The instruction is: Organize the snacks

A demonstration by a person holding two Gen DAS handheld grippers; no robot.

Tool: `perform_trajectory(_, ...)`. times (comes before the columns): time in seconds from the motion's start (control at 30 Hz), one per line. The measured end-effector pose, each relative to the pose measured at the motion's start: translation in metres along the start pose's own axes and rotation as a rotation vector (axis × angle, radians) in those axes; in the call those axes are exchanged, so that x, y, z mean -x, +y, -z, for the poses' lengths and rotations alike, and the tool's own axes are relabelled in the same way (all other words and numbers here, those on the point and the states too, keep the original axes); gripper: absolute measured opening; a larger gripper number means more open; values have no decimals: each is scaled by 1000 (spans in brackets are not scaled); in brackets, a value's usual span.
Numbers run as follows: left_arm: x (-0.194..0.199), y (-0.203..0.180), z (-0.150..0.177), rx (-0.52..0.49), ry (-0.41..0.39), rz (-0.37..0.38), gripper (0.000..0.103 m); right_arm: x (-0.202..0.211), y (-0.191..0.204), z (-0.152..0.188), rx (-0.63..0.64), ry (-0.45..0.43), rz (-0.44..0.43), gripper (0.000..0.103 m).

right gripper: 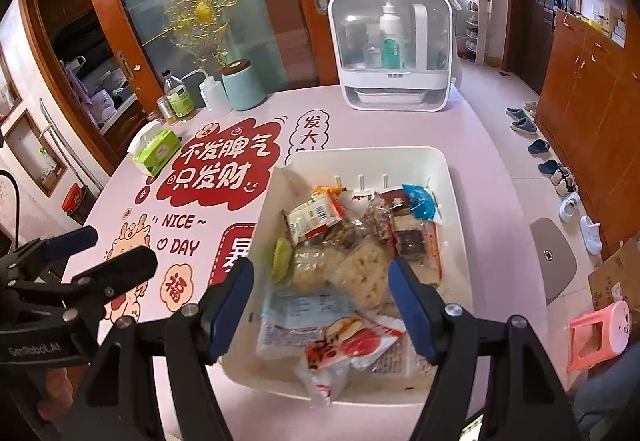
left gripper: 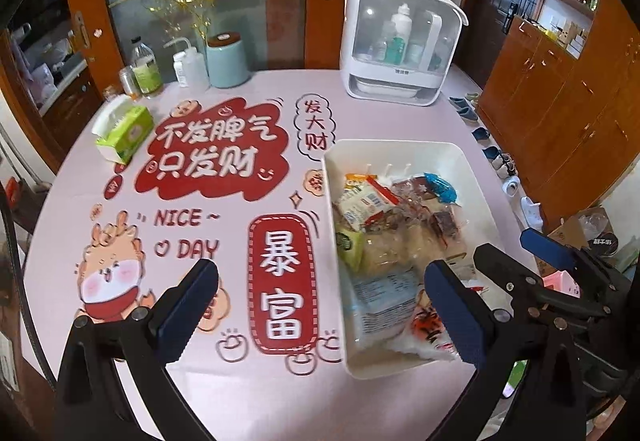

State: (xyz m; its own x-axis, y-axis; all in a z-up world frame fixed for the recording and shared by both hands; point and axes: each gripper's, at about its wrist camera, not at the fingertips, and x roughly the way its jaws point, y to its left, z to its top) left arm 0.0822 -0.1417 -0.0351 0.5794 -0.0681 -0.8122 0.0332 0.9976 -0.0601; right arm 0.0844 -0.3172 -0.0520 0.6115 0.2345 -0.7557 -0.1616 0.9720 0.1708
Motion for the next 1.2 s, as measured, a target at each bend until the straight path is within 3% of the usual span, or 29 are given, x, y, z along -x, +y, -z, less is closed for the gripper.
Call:
perform_trajectory(0.4, 46, 60, 12, -29, -32, -102, 103, 33, 58, 7, -31, -35, 24, 74)
perform_trajectory(0.77, 81, 100, 26, -47, -63, -118, 103, 60, 117, 13, -47, -68, 47, 76)
perform_trajectory(1.2, 87, 126, 45, 18, -30, -104, 103, 72, 141, 31, -49, -72, 85, 76)
